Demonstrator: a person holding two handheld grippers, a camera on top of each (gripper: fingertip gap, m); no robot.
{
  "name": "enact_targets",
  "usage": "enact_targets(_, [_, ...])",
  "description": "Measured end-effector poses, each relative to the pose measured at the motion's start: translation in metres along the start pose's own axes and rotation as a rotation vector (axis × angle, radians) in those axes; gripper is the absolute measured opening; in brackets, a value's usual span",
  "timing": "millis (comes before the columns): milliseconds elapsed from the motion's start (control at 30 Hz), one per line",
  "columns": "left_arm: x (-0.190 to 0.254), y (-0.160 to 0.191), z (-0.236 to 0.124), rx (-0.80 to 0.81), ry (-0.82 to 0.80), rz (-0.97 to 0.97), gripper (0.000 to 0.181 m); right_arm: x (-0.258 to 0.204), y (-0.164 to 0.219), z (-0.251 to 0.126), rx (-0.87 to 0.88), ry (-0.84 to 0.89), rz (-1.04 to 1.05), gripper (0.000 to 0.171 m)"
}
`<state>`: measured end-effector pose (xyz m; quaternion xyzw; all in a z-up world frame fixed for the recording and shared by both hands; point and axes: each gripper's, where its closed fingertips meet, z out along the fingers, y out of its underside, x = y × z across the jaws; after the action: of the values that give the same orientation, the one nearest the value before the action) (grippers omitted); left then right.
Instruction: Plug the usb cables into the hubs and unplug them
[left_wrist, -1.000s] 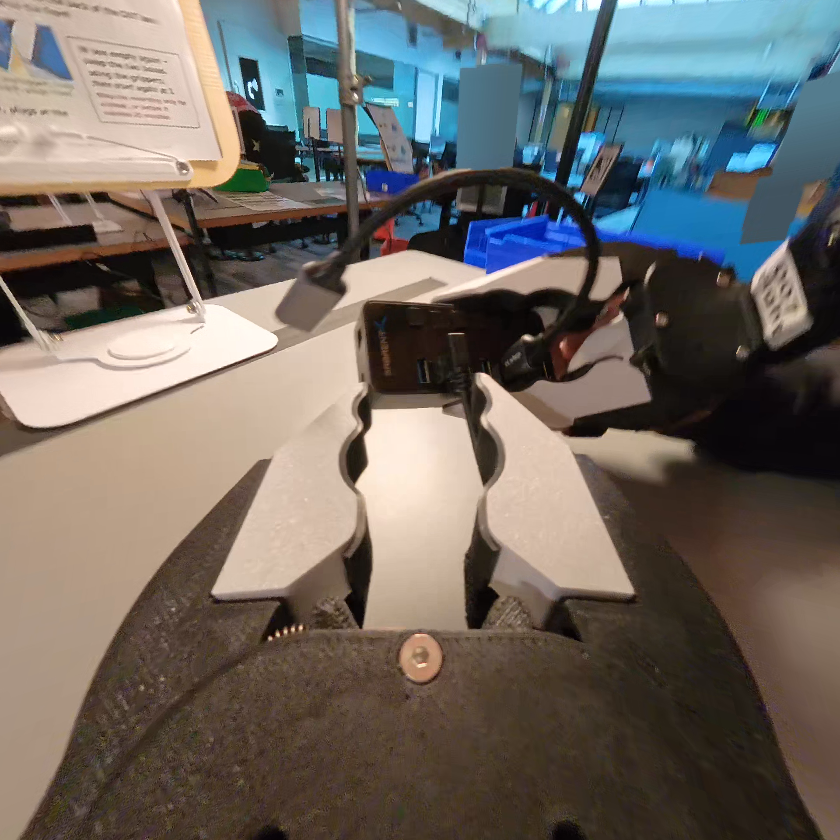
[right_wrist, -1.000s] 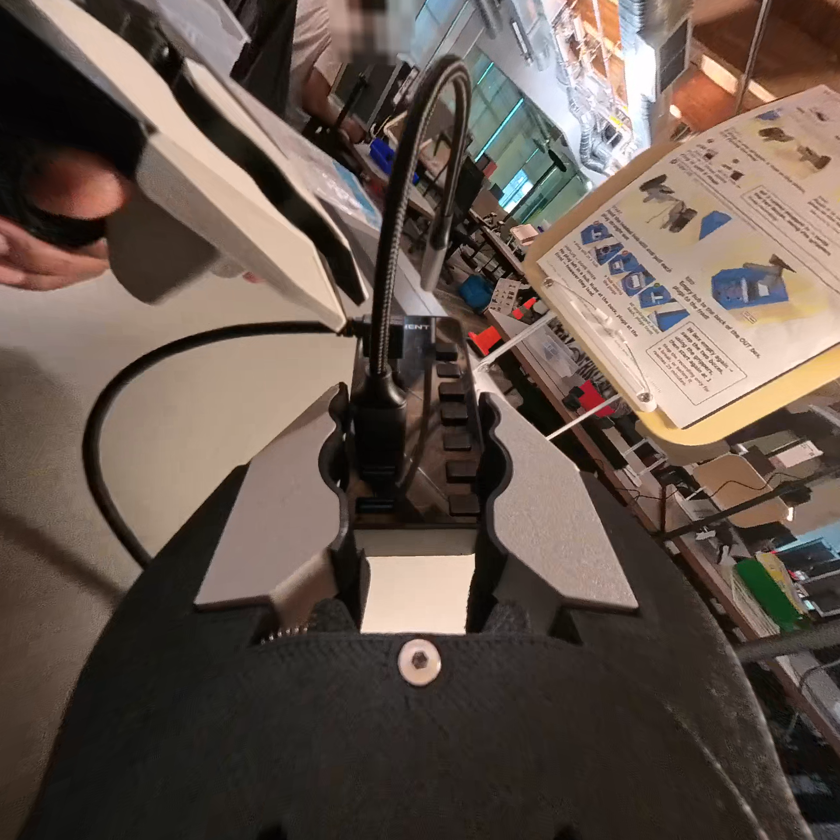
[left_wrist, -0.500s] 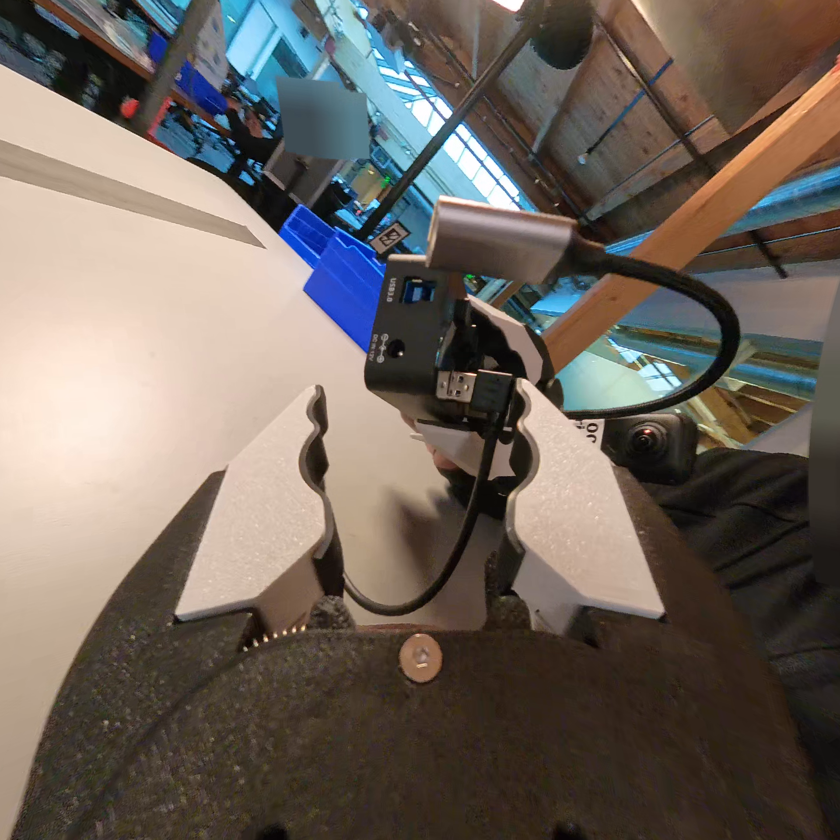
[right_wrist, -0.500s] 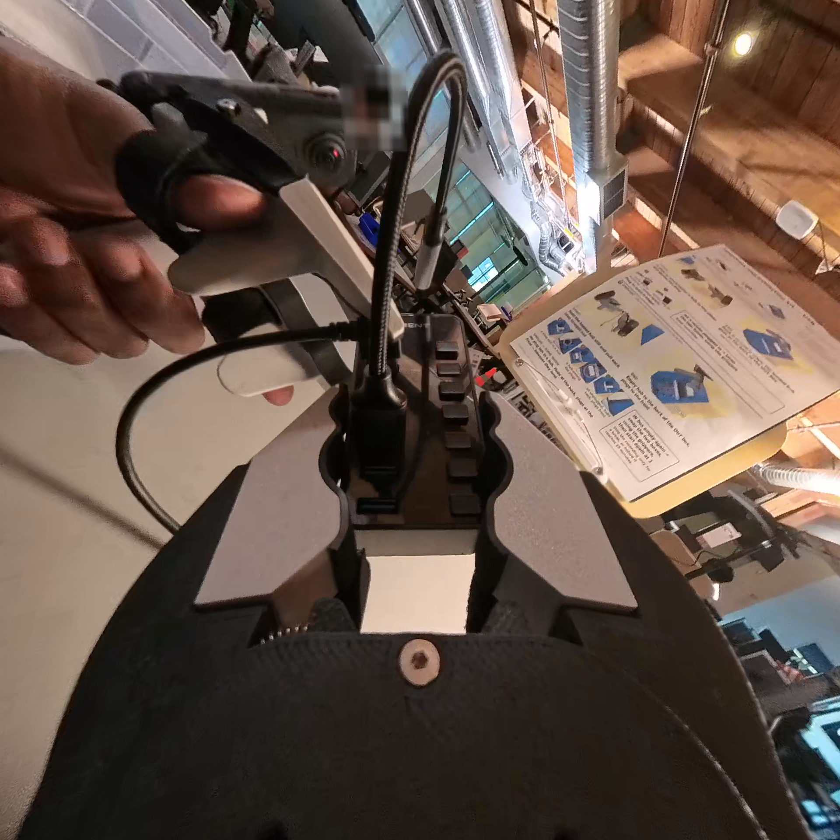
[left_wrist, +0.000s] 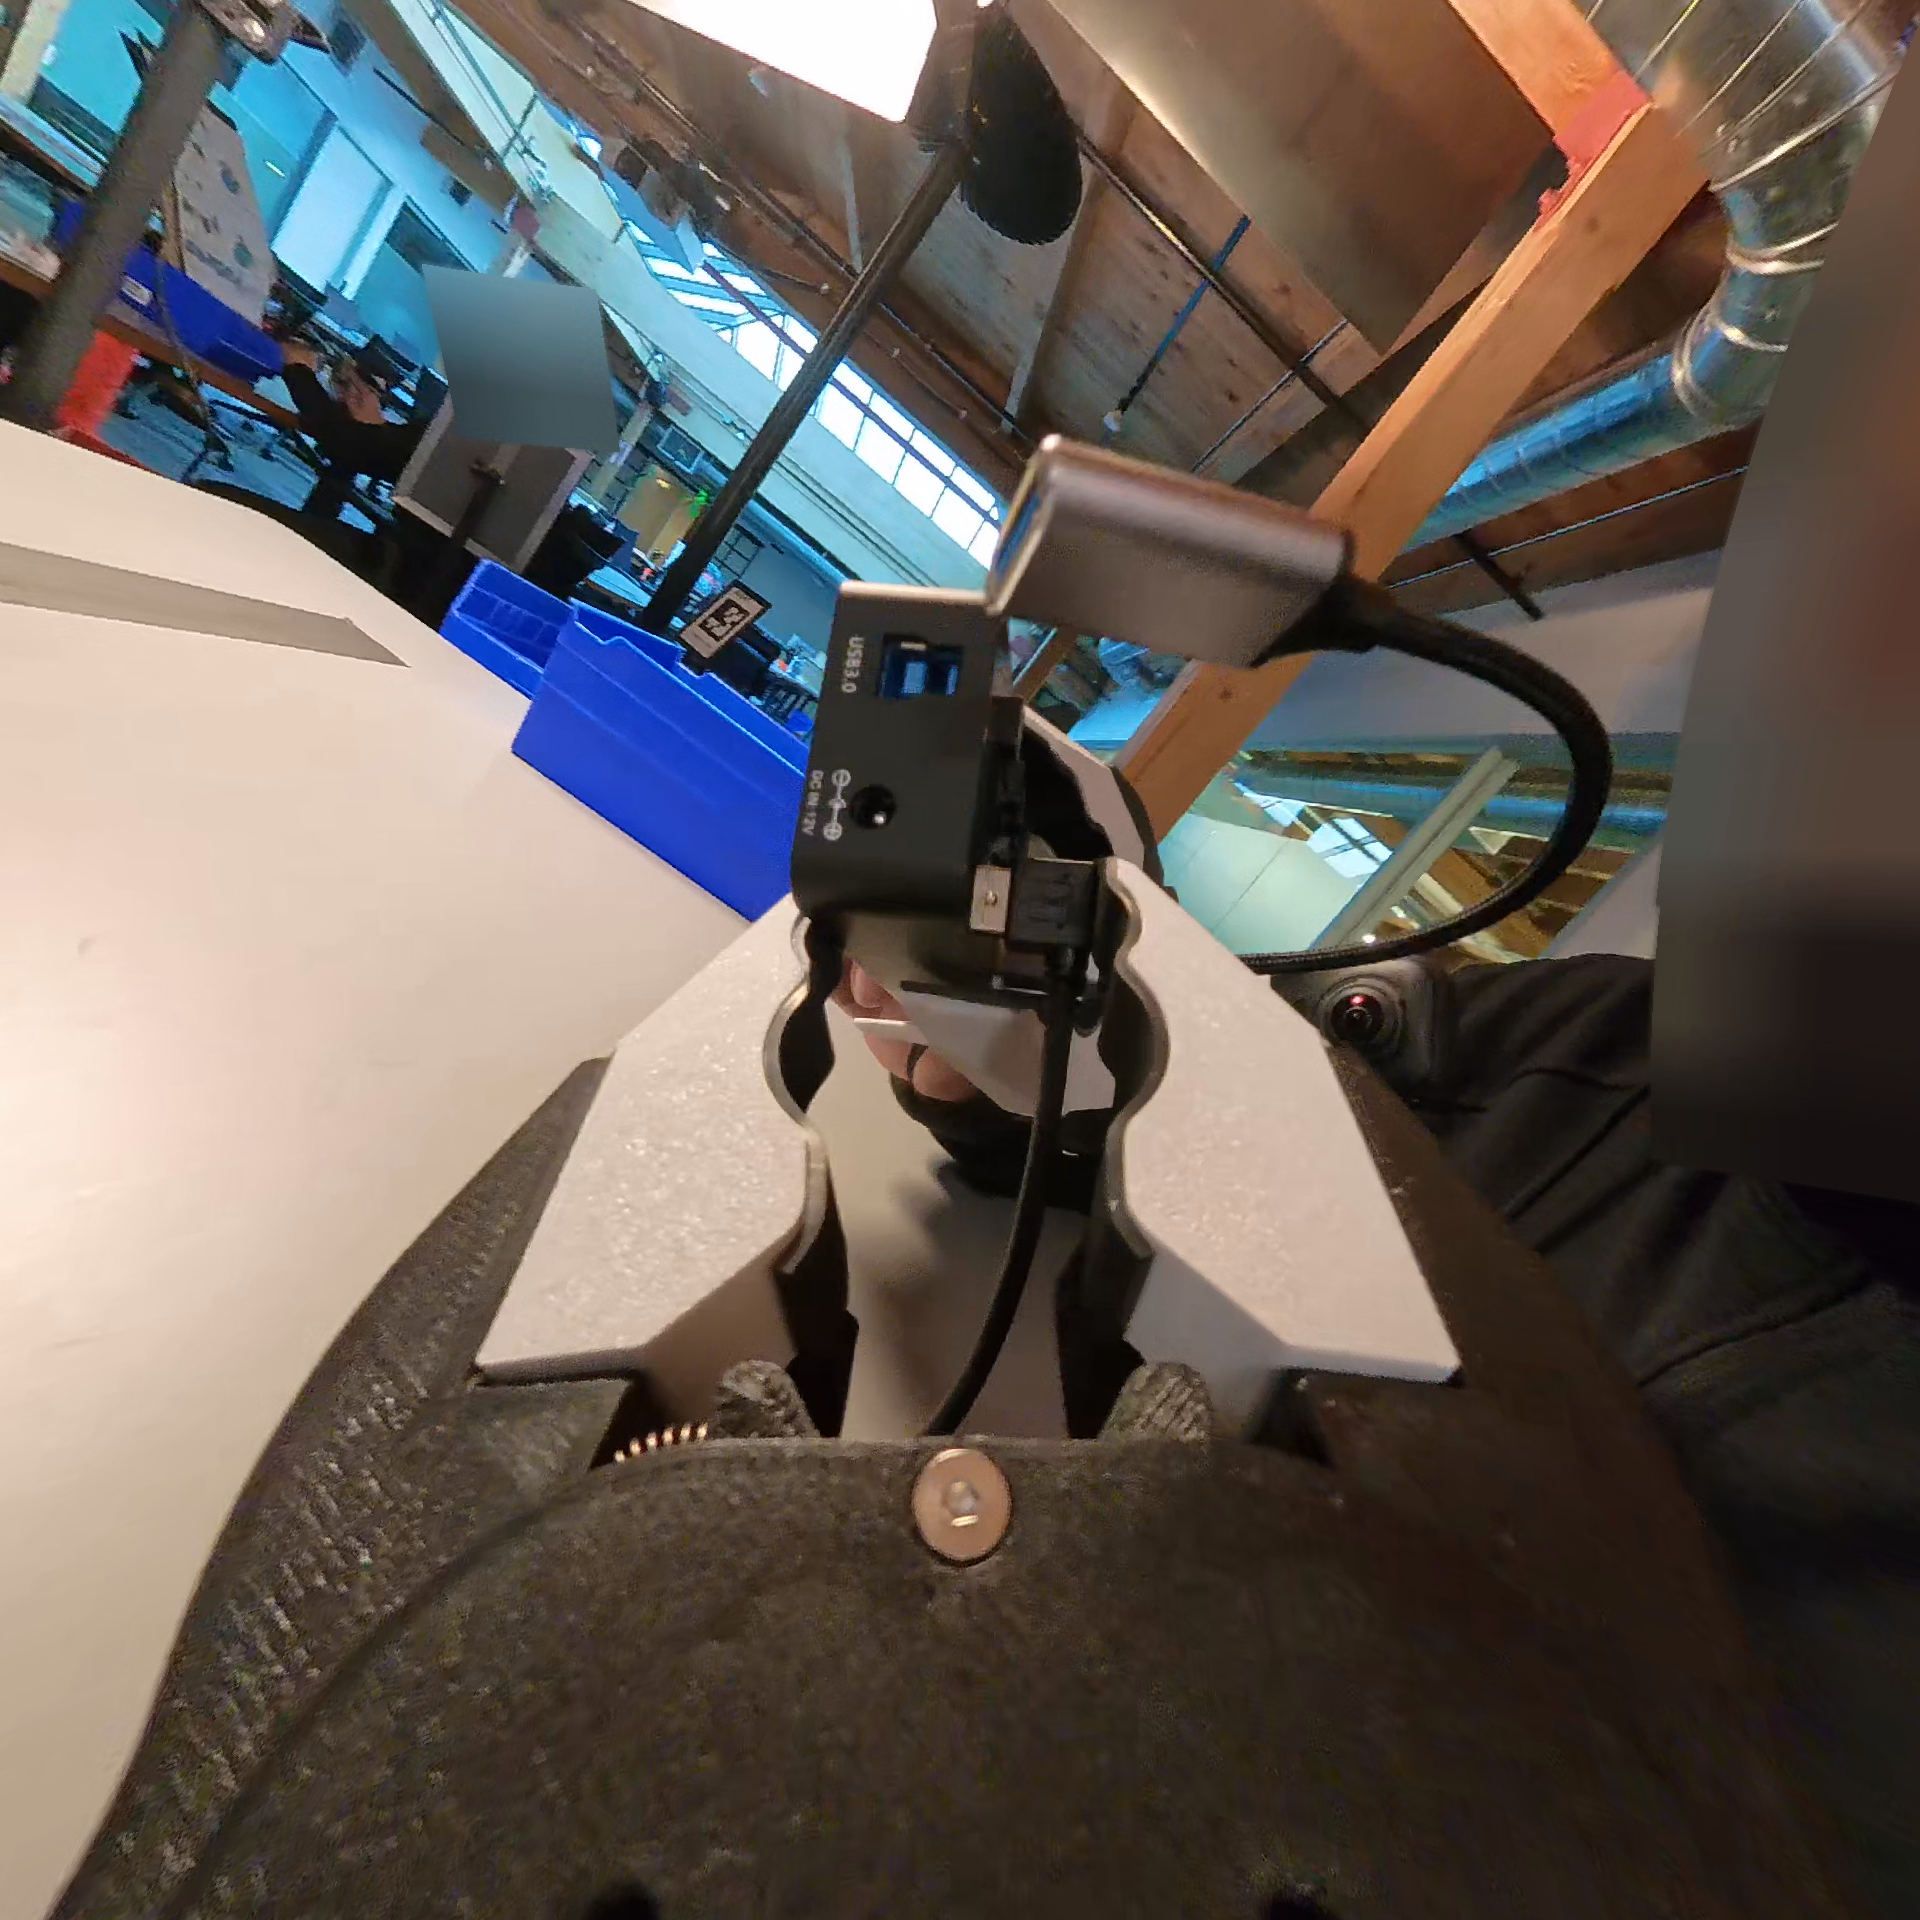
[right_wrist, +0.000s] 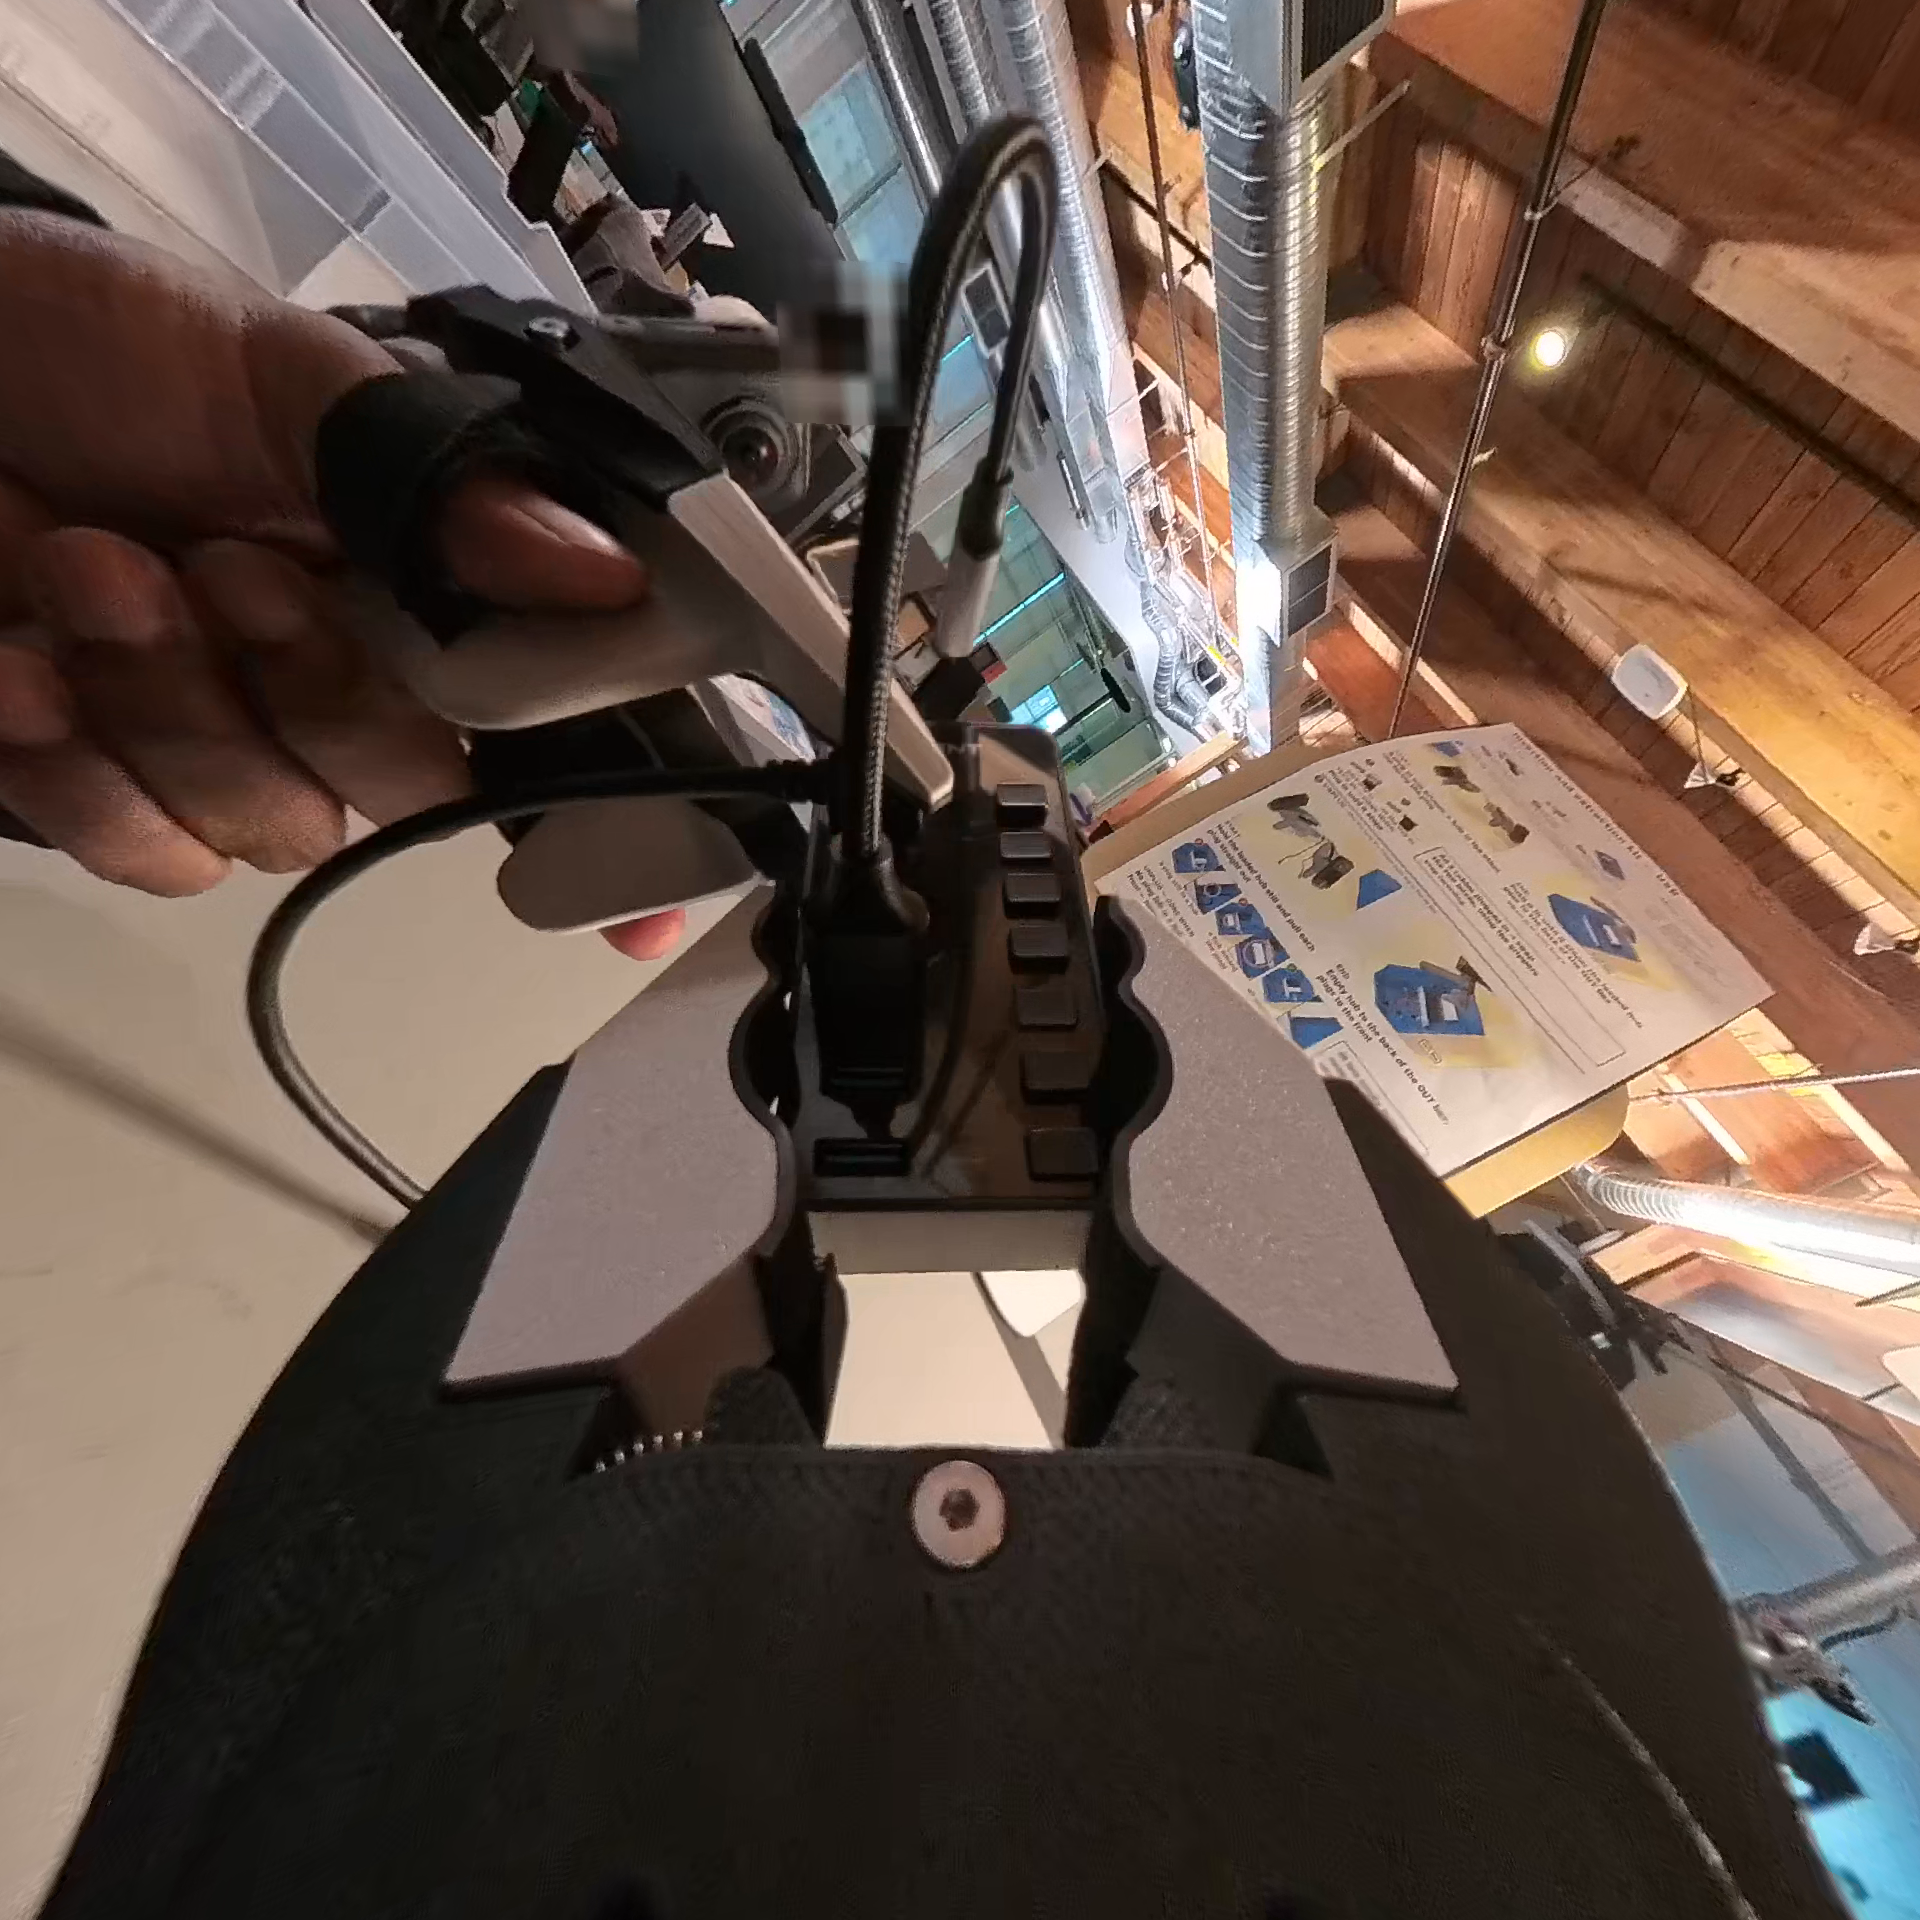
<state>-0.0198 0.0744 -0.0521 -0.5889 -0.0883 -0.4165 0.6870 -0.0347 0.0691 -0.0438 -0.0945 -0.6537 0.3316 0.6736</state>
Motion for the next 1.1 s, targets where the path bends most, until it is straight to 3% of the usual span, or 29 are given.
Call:
enact_targets(467, [-0.009,0.000,0.001,-0.019,-0.080,0.030,0.051,0.000,0.011,0.001,-0.036,0.001,0.030,0.056])
enact_targets(600, [-0.006,-0.014,-0.004,0.035,-0.084,0.043,0.074,0.013,0.020,0.000,-0.071,0.023,0.082,0.056])
enact_targets(733, [-0.007,-0.038,-0.018,0.128,-0.114,0.106,0.074,0.036,0.037,-0.011,-0.138,0.067,0.127,0.056])
enact_targets(933, [-0.016,-0.025,-0.019,0.038,-0.177,0.117,0.065,0.126,0.063,-0.068,-0.308,0.292,0.188,0.057])
enact_targets(1100, [-0.017,-0.010,-0.009,-0.015,-0.195,0.130,0.062,0.253,0.085,-0.171,-0.476,0.592,0.218,0.056])
